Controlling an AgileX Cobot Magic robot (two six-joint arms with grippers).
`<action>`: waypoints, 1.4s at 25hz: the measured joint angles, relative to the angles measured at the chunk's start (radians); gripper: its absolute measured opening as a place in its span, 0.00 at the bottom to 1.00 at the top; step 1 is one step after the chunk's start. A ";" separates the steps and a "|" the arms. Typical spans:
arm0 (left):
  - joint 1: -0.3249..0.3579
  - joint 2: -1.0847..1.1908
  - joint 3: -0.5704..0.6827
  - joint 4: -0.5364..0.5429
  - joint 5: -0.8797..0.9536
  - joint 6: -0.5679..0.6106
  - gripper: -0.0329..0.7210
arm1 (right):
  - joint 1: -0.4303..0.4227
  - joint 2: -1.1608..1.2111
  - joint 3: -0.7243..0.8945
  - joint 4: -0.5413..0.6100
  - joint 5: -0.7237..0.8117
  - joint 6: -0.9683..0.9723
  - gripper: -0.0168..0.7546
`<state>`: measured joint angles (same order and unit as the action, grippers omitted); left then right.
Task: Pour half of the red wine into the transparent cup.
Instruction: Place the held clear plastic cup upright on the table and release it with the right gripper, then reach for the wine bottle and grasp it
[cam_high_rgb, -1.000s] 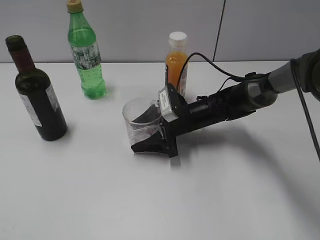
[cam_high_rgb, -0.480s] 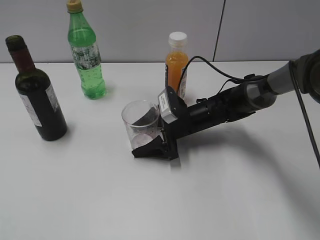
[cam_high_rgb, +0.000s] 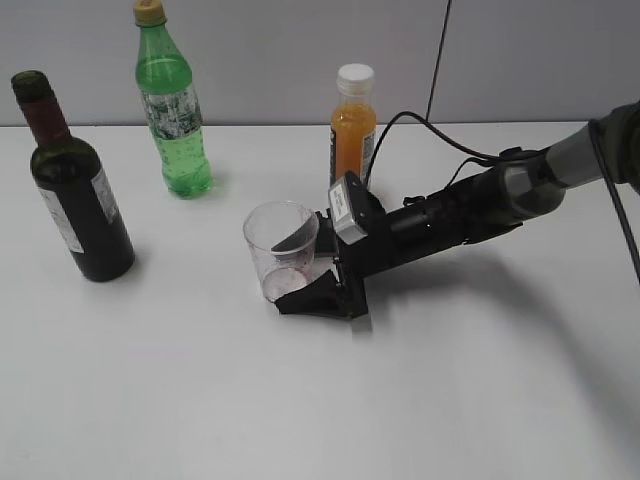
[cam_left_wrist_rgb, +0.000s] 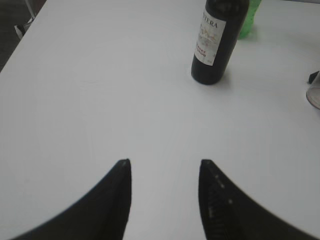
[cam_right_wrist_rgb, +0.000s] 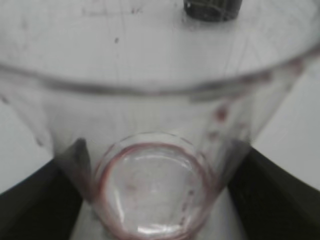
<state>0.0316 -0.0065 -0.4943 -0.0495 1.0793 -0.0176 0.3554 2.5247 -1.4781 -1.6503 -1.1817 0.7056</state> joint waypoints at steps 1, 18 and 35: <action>0.000 0.000 0.000 0.000 0.000 0.000 0.48 | -0.007 -0.004 0.010 0.000 0.000 0.000 0.87; 0.000 0.000 0.000 0.000 0.000 0.000 0.48 | -0.148 -0.188 0.228 -0.033 0.102 -0.050 0.87; 0.000 0.000 0.000 0.000 0.000 0.000 0.48 | -0.159 -0.525 0.230 0.131 0.261 0.142 0.83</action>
<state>0.0316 -0.0065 -0.4943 -0.0495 1.0793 -0.0176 0.1964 1.9995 -1.2483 -1.5198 -0.9207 0.8475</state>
